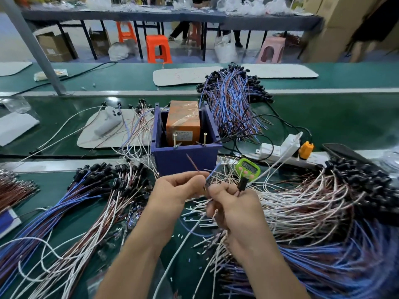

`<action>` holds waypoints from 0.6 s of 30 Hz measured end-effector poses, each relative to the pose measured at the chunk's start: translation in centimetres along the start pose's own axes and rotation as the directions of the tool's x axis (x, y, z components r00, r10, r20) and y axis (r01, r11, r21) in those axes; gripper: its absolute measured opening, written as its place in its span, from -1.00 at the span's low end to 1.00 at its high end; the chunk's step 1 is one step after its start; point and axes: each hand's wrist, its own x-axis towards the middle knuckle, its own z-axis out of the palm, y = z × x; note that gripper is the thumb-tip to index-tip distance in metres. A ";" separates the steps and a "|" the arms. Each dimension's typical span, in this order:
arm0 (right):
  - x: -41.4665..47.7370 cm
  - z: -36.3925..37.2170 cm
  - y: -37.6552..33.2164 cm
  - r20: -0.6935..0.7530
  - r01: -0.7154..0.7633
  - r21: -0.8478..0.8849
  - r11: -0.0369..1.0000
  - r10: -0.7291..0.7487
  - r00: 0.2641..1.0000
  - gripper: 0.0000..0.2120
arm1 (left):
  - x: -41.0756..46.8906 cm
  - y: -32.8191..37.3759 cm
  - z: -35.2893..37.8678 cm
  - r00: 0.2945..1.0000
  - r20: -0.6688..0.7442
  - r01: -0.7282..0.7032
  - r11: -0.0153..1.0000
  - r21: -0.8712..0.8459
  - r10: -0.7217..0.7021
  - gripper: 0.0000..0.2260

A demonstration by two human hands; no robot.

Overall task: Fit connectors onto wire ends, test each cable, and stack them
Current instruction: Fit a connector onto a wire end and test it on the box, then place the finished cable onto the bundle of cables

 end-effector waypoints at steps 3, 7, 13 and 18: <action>-1.4 -1.3 -1.2 0.054 -0.035 -0.014 0.999 0.035 0.998 -0.71 | -0.3 0.1 0.7 0.999 0.040 0.005 1.000 -0.029 -0.004 -0.77; -3.0 -6.5 -3.3 -0.042 -0.046 0.109 0.993 0.050 0.998 -0.73 | -0.5 -0.1 2.0 0.999 0.026 0.040 0.994 -0.104 -0.037 -0.78; -4.2 -17.3 -5.9 -0.327 0.050 0.217 0.975 0.024 0.945 -0.87 | -1.2 -2.3 3.9 0.998 -0.044 0.052 0.990 0.128 -0.046 -0.79; -4.7 -22.6 -5.7 -0.513 -0.007 -0.065 0.998 -0.027 0.858 -0.74 | -3.1 -3.9 7.3 0.980 0.179 -0.052 0.746 0.664 -0.091 -0.87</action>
